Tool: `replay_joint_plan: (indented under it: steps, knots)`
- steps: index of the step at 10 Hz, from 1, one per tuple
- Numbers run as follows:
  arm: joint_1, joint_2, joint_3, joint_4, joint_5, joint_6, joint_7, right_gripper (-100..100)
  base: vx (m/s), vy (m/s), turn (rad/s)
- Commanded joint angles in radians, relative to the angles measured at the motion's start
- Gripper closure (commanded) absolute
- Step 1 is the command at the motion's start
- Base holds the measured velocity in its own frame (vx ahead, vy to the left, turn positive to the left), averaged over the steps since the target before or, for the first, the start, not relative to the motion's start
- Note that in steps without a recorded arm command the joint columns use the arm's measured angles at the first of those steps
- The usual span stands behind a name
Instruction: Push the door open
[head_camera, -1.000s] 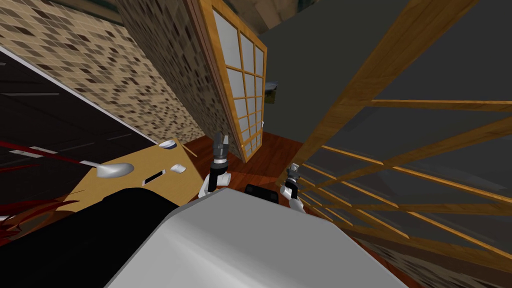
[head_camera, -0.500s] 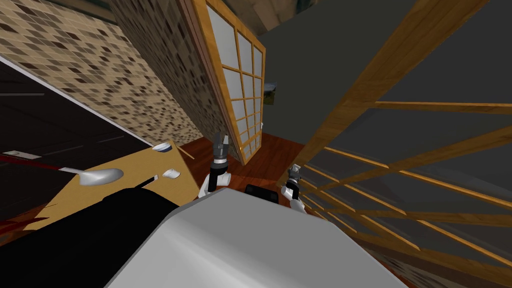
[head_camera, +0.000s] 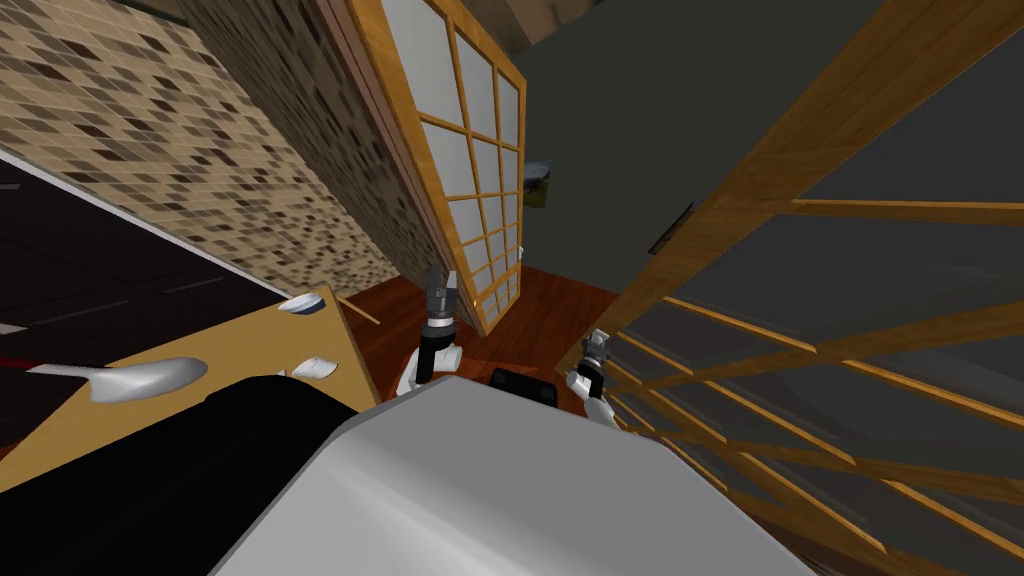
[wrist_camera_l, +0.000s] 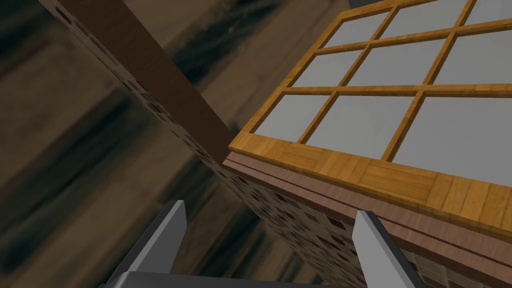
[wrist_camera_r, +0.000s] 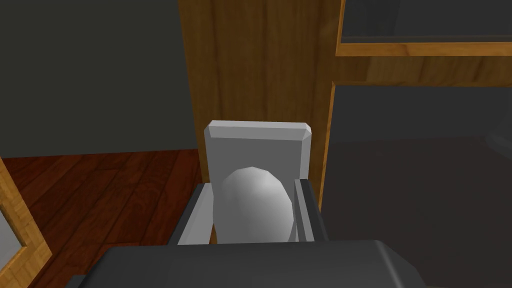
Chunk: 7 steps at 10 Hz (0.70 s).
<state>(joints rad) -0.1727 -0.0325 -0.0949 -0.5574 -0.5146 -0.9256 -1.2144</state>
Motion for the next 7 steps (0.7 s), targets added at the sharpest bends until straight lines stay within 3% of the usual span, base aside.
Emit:
replay_joint_plan:
  steps: [1,5,7]
  knots:
    - [0.014,-0.015,-0.025,-0.018,-0.016,0.001,0.009,100,0.211,0.010,-0.078]
    - [0.013,-0.026,-0.055,-0.016,-0.037,-0.002,0.015,100,0.155,-0.004,-0.044]
    - [0.012,-0.033,-0.085,-0.014,-0.059,-0.004,0.021,100,0.182,-0.012,-0.075]
